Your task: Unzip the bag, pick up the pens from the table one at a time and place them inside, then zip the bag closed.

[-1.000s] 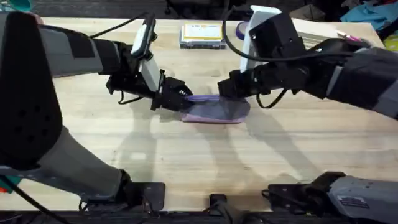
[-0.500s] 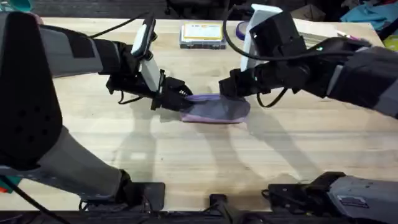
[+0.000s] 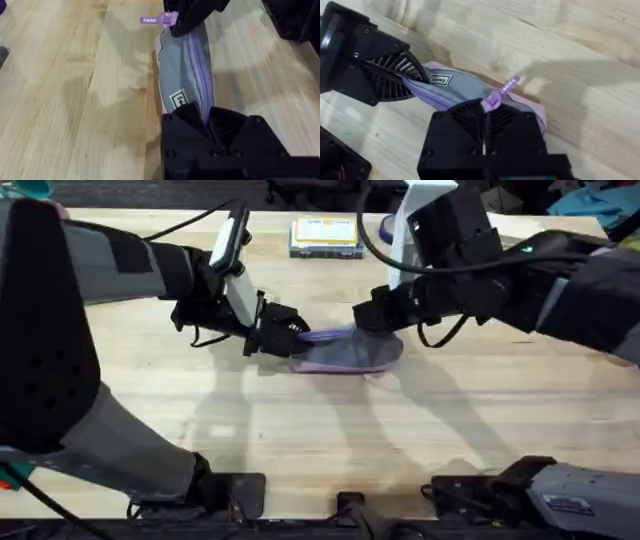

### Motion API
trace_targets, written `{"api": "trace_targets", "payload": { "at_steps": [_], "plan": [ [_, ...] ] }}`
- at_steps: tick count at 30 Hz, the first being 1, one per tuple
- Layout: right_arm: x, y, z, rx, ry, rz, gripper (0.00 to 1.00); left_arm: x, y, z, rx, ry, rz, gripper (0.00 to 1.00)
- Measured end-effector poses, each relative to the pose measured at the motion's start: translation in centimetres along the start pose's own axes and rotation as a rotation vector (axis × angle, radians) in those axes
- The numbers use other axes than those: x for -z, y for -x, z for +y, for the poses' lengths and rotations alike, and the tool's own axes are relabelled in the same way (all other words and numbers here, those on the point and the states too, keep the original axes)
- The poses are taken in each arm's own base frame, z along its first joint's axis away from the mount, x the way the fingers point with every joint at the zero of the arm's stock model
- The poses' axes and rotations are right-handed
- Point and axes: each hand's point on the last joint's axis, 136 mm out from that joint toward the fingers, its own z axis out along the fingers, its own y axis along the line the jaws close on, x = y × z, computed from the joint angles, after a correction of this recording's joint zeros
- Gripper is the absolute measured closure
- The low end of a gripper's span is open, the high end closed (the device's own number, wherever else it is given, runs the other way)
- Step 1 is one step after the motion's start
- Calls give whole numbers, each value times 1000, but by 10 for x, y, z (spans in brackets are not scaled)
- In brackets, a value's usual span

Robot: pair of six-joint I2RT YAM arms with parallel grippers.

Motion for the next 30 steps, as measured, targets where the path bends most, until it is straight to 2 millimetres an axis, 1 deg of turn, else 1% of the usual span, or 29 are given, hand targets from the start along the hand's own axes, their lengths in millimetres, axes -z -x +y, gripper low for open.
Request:
{"api": "trace_targets", "payload": {
  "at_steps": [8,15,21,22,23,24,29,30],
  "plan": [
    [2,1,-7,-24,13,4,971,0,3,1,-7,2,-15,959],
    [11,-8,-24,-108,33,60,970,-6,9,-2,-18,-18,-39,958],
    [32,-8,-49,-191,23,58,971,-6,12,-3,-19,-20,-55,958],
    [39,-15,-83,-252,-71,69,971,-5,5,-2,-12,-15,-22,958],
    [43,-19,-94,-284,-94,77,971,-4,5,-2,-11,-12,-22,958],
    [45,-21,-100,-304,-103,83,971,-4,6,-2,-11,-12,-29,958],
    [50,-30,-111,-344,-121,104,971,-6,7,-3,-14,-18,-28,958],
    [52,-31,-116,-355,-126,106,971,-6,7,-3,-14,-18,-28,959]
  ]
}}
